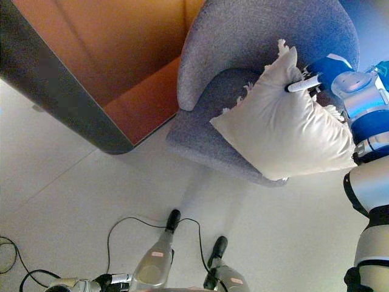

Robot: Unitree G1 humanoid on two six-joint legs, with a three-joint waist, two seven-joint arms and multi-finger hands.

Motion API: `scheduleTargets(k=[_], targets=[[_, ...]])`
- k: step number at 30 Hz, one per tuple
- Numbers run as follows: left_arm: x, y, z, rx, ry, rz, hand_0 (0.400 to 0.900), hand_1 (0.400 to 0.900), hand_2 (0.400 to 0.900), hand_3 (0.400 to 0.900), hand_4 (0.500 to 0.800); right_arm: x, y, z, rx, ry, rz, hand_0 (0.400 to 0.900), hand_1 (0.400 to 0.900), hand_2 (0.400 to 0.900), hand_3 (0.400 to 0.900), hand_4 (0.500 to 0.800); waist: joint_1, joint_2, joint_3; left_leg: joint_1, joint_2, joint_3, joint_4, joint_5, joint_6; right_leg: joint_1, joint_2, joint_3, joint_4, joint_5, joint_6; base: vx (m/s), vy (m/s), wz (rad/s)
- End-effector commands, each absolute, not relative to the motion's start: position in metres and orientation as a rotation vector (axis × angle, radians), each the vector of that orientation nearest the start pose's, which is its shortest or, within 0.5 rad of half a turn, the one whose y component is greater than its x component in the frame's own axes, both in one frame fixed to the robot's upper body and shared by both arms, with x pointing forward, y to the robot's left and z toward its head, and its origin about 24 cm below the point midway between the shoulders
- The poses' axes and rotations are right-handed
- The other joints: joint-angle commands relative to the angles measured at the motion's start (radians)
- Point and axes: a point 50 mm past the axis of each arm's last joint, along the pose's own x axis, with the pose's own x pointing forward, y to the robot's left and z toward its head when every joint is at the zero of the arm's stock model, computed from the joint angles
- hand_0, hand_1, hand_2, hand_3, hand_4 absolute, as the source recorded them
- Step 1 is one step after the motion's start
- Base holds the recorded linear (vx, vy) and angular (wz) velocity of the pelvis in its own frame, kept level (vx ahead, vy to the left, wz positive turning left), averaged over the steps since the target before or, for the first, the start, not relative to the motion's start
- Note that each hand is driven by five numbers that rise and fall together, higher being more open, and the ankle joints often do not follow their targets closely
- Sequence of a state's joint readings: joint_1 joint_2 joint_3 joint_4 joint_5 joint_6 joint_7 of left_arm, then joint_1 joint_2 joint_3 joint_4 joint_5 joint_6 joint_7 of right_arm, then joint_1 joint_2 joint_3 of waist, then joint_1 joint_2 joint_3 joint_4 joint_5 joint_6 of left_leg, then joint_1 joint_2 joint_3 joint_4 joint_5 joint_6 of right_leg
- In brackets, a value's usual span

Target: Pick up the pillow and put it on the sofa.

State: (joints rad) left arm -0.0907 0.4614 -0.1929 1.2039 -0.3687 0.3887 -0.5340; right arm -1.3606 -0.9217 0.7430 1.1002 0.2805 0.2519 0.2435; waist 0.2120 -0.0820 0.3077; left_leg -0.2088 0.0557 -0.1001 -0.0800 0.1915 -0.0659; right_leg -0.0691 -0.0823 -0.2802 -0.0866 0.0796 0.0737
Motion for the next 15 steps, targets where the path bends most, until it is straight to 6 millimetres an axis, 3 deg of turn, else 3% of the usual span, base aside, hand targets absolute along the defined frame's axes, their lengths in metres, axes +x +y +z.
scheduleTargets(k=[1,15], targets=[[0.071,0.283,-0.139,-0.251,1.54,-0.135,0.9,0.9,0.9,0.9,0.8,0.358,-0.329,0.38,-0.845,-0.047,-0.405,0.9,0.9,0.9,0.9,0.8,0.006,-0.037,-0.028,0.075,-0.017,0.071,-0.007,-0.158,0.01,-0.004,-0.01,0.011,0.007,-0.006,0.024,-0.03,0.0,-0.03],[0.067,0.289,-0.137,-0.253,1.512,-0.172,0.9,0.9,0.9,0.9,0.8,0.349,-0.346,0.383,-0.863,-0.048,-0.468,0.9,0.9,0.9,0.9,0.8,-0.012,-0.024,-0.046,0.075,-0.016,0.089,-0.007,-0.161,0.006,-0.016,-0.013,0.028,0.0,-0.003,0.025,-0.03,0.0,-0.08]])
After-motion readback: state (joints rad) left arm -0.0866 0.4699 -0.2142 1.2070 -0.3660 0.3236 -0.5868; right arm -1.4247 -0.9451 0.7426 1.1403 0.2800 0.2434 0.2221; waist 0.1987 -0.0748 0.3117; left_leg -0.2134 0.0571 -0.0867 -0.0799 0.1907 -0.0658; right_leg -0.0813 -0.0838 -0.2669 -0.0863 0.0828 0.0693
